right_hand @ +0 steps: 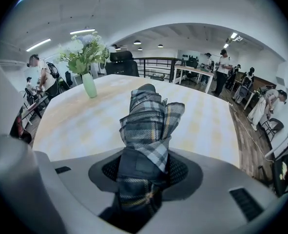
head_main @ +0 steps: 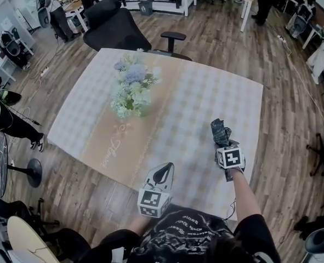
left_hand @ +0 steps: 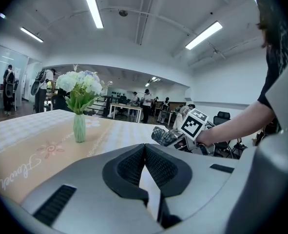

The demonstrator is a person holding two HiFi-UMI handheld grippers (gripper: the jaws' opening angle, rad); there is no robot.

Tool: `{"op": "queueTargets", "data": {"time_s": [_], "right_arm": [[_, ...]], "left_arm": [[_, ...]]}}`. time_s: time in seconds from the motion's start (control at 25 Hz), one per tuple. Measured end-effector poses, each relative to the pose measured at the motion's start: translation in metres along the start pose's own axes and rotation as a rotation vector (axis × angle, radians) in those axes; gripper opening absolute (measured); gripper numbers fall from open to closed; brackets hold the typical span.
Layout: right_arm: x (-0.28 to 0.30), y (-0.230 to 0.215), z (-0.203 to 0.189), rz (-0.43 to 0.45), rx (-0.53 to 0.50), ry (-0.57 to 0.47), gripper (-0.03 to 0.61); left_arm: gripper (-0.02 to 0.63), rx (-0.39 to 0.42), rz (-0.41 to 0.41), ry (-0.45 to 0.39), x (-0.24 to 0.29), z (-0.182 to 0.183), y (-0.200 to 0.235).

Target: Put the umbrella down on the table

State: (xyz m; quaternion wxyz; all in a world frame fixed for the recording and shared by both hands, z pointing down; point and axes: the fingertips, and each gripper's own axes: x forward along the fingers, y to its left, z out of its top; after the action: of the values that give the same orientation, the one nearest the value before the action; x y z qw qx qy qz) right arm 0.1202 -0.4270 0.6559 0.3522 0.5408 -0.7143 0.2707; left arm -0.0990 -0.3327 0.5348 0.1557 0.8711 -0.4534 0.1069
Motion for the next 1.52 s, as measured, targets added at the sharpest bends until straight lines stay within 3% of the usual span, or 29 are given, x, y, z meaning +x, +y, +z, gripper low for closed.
{"op": "queueTargets", "data": {"time_s": [0.8,0.88,0.96,1.08,1.32,1.52], "right_arm": [[0.030,-0.014,-0.011,0.034,0.044,0.094,0.216],[0.029,-0.016,-0.013,0.028,0.055,0.089,0.252],[0.028,-0.013,-0.016,0.043,0.085,0.075,0.360],[0.024,-0.009,-0.015,0.072,0.124,0.045,0.456],[-0.003,-0.005,0.008,0.108,0.175,-0.094,0.480],[-0.043,0.009,0.018,0.129,0.114,-0.179,0.466]], "left_arm": [[0.020,-0.009,0.007,0.048,0.013,-0.017,-0.003],[0.020,-0.010,0.008,0.046,0.010,-0.017,-0.004],[0.020,-0.015,0.015,0.046,0.008,-0.018,-0.003],[0.020,-0.024,0.031,0.059,0.006,-0.023,0.002],[0.020,-0.022,0.030,0.057,0.001,-0.024,0.001],[0.020,-0.005,0.014,0.046,-0.004,-0.021,-0.005]]}}
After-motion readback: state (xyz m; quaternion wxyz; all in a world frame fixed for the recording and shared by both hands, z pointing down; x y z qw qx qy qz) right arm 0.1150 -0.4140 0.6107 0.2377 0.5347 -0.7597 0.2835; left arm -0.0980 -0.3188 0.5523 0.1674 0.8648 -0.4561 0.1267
